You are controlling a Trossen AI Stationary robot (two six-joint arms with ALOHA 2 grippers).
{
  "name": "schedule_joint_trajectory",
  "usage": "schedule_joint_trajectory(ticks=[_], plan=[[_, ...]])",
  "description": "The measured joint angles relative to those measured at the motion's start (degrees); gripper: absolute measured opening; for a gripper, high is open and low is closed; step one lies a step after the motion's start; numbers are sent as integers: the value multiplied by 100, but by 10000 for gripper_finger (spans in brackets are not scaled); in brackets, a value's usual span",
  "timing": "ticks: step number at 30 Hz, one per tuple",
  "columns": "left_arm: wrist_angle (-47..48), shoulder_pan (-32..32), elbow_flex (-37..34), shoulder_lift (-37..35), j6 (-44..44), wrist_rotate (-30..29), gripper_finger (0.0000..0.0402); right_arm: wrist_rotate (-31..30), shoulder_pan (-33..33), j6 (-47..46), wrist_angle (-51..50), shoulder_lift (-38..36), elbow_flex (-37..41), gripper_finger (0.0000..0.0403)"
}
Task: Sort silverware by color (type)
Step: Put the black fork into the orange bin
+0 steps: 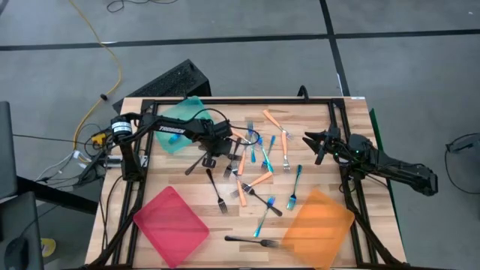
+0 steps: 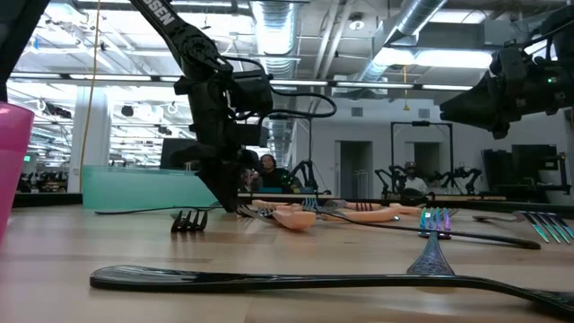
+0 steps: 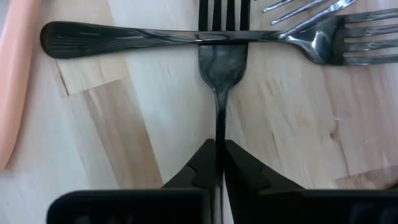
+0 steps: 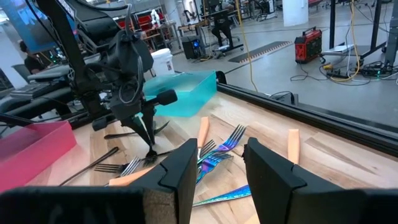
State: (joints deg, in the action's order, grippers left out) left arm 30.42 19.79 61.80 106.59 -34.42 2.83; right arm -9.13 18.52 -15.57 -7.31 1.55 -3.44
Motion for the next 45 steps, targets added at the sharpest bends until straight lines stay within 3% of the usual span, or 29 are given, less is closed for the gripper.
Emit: schedule_joint_trajectory(ticks=[9, 18, 20, 34, 36, 41, 45], plan=[[459, 19, 341, -98, 438, -333, 1, 0, 0, 45, 0, 0, 0, 155], [1476, -70, 1364, -140, 413, -407, 0, 0, 0, 103, 0, 1, 0, 155], [1760, -104, 1559, -156, 409, -711, 0, 2, 0, 107, 0, -1, 0, 155], [921, -76, 1792, -160, 621, -2477, 0, 2, 0, 101, 0, 1, 0, 155], [794, -74, 1792, -161, 682, -2201, 0, 2, 0, 101, 0, 1, 0, 155], [357, -158, 1792, -162, 1036, -629, 0, 2, 0, 98, 0, 1, 0, 155], [-191, -337, 1792, -187, 1295, -167, 0, 2, 0, 96, 0, 1, 0, 155]])
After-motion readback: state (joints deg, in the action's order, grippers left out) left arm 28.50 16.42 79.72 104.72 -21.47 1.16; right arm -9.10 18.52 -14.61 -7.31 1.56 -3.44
